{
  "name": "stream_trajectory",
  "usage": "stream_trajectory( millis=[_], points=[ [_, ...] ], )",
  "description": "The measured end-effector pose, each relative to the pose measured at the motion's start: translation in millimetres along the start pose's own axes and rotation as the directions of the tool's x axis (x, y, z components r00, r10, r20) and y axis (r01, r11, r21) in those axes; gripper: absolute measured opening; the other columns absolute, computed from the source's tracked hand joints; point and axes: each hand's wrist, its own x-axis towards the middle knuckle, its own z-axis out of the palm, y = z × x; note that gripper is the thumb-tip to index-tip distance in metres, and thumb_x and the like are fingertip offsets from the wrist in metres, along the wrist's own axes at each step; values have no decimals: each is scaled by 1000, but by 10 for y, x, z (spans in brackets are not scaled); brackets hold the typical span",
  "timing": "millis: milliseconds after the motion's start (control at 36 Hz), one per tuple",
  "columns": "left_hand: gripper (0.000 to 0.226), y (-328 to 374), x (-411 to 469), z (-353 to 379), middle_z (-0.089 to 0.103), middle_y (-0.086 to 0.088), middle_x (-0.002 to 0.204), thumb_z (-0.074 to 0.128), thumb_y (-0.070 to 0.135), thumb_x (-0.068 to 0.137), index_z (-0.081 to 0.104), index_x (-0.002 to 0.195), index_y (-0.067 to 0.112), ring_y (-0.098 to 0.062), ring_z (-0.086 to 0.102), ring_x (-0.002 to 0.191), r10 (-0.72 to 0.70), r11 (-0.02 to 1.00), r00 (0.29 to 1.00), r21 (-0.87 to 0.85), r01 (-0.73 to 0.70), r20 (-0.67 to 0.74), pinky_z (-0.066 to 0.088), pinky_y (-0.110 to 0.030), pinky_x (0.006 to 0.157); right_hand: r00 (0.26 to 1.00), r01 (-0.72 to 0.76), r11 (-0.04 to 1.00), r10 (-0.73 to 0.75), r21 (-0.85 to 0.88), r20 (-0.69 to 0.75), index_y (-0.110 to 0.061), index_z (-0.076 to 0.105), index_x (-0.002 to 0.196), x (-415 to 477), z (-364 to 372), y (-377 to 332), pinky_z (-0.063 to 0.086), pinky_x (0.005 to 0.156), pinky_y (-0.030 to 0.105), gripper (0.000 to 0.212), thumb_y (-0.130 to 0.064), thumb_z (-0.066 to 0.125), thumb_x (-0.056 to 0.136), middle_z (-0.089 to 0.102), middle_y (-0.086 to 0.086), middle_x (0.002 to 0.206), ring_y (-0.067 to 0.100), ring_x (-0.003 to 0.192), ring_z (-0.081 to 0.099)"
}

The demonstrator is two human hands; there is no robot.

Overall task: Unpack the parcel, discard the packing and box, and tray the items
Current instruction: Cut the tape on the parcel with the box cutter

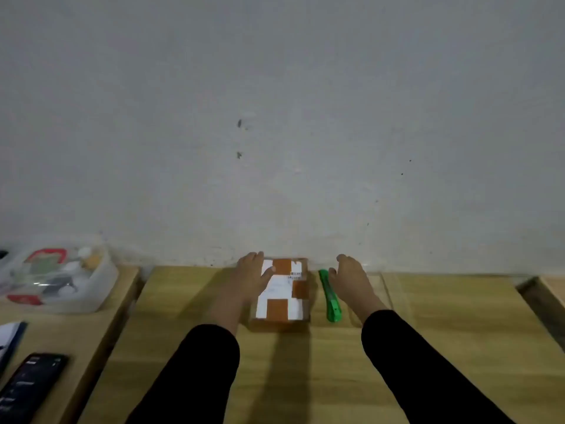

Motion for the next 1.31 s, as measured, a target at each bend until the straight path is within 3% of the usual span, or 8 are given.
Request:
stream_trajectory(
  millis=[83, 361, 667, 778, 944, 1139, 1222, 1306],
  points=[
    [56, -150, 78, 296, 36, -5, 147, 39, 39, 96, 22, 145, 17, -24, 41, 129, -3, 999, 1000, -41, 3, -15, 40, -39, 102, 997, -61, 998, 61, -9, 42, 5, 49, 115, 106, 303, 193, 42, 91, 39, 29, -12, 47, 91, 54, 23, 120, 36, 114, 49],
    [71, -340, 104, 818, 9, 0, 158, 36, 35, 98, -12, 148, 21, -25, 23, 141, -56, 967, 996, -243, 70, 66, 33, -43, 107, 990, -140, 983, 141, -114, -6, 3, 49, 116, 293, 947, 562, 39, 94, 41, 35, -17, 51, 88, 49, 22, 119, 36, 111, 44],
    [72, -286, 73, 759, 7, -1, 159, 37, 33, 99, -14, 148, 21, -26, 21, 142, -112, 940, 986, -310, 146, 126, 32, -44, 107, 933, -323, 922, 348, 216, -93, 0, 57, 107, 170, 943, 423, 53, 71, 34, 29, -18, 62, 85, 60, 17, 105, 28, 89, 59],
    [72, -258, 60, 757, 14, -4, 157, 39, 31, 98, -12, 148, 22, -28, 31, 137, -137, 922, 984, -349, 169, 116, 43, -34, 91, 943, -232, 883, 306, 408, -128, 0, 61, 106, 92, 725, 214, 36, 47, 14, 23, -13, 60, 86, 61, 6, 90, 15, 69, 55],
    [74, -294, 79, 794, 24, -9, 153, 42, 31, 97, -11, 148, 24, -30, 42, 127, -173, 885, 977, -416, 209, 122, 49, -42, 94, 982, -92, 898, 153, 431, -111, -3, 64, 99, 48, 733, -148, 37, 43, 9, 20, -16, 64, 84, 62, 5, 87, 5, 60, 50],
    [75, -356, 114, 847, 25, -5, 153, 43, 29, 97, -11, 148, 27, -28, 41, 130, -139, 857, 986, -486, 168, 96, 48, -38, 91, 979, -127, 945, 169, 302, -116, -4, 58, 114, 62, 979, -169, 52, 81, 35, 39, -23, 68, 82, 51, 15, 115, 27, 102, 53],
    [73, -396, 139, 881, 27, -3, 153, 44, 27, 97, -8, 148, 30, -25, 41, 130, -131, 794, 987, -586, 163, 97, 47, -38, 93, 963, -162, 898, 234, 409, -132, -9, 50, 127, 107, 955, -150, 50, 87, 38, 42, -32, 52, 91, 44, 15, 127, 30, 118, 45],
    [68, -392, 165, 922, 23, -2, 155, 39, 26, 99, -9, 147, 32, -23, 42, 131, -156, 681, 982, -708, 187, 109, 47, -31, 88, 960, -246, 804, 279, 541, 23, -17, 43, 135, 177, 965, -106, 47, 88, 35, 40, -29, 36, 98, 40, 13, 139, 29, 121, 46]
  ],
)
